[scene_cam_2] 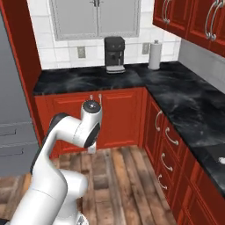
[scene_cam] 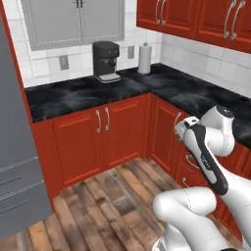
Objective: Move the pot and pan from the stove into the sink.
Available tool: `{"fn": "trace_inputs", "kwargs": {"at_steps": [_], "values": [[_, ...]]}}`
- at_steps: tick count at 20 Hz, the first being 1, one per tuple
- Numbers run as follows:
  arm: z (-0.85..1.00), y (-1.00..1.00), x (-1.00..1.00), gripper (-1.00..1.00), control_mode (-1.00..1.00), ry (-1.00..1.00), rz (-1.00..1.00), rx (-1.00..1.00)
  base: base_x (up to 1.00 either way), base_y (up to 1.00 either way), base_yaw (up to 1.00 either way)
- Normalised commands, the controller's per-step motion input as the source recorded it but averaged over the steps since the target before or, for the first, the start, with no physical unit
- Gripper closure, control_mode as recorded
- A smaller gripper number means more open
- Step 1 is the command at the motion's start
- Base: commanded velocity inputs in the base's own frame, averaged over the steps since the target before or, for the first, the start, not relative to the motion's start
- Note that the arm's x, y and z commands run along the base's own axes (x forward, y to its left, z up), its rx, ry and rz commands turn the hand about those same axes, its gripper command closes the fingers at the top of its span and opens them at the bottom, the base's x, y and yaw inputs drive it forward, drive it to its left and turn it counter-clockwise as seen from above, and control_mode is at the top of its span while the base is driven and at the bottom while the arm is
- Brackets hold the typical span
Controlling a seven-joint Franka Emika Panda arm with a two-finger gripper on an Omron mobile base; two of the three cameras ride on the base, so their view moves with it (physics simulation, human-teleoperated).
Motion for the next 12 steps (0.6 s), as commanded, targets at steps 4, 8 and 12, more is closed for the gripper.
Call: {"fn": "trace_inputs", "kwargs": {"at_steps": [4,8,12], "values": [[0.00,0.00,0.00,-1.00,1.00,0.00,0.00,0.00,0.06,0.00,-0.48],[0.00,0.00,0.00,-1.00,1.00,0.00,0.00,0.00,0.05,0.00,-0.49],[0.00,0.00,0.00,-1.00,1.00,0.00,0.00,0.00,0.04,0.00,-0.50]]}}
